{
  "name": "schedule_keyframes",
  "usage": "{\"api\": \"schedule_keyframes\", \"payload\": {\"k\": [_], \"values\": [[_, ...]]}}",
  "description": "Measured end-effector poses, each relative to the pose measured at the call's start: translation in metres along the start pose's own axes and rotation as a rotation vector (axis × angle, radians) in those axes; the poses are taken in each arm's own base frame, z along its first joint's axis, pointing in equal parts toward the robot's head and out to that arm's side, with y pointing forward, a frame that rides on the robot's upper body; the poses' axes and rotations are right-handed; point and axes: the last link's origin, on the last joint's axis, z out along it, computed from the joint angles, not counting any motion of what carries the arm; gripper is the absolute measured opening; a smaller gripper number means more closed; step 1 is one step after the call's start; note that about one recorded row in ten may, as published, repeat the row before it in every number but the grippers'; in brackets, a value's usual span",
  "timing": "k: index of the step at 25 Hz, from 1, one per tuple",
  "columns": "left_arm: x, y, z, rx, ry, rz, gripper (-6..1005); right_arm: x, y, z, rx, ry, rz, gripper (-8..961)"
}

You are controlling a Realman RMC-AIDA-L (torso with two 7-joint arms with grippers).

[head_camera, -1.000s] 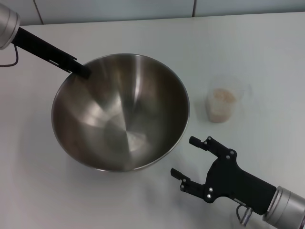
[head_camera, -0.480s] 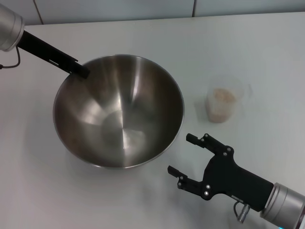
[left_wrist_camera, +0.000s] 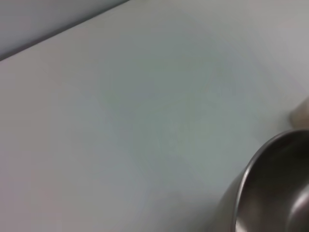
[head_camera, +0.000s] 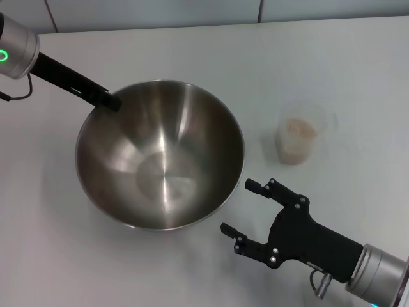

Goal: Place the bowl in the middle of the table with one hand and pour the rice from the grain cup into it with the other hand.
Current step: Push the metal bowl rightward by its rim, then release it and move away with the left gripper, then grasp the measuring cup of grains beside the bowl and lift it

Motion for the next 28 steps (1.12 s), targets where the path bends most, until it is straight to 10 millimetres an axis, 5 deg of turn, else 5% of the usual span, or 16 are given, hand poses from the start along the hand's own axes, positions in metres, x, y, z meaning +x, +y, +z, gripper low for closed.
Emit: {"api": "schedule_keyframes", "payload": {"k": [9,17,28], "values": [[0.001,0.005,0.011,0.016,-0.011,0.042,114,-0.001,-0.001,0.002,-0.006,-0.002,-0.002,798],[0.017,0.005,-0.003,0.038,0.072,0.096,247,0.000,-0.001,0.001,-0.004,0.002,-0.001,799],[0.039,0.009,-0.061,0.297,0.325,0.265,689,0.001,0.000,0.000,0.001,0.009,0.002,799]]}}
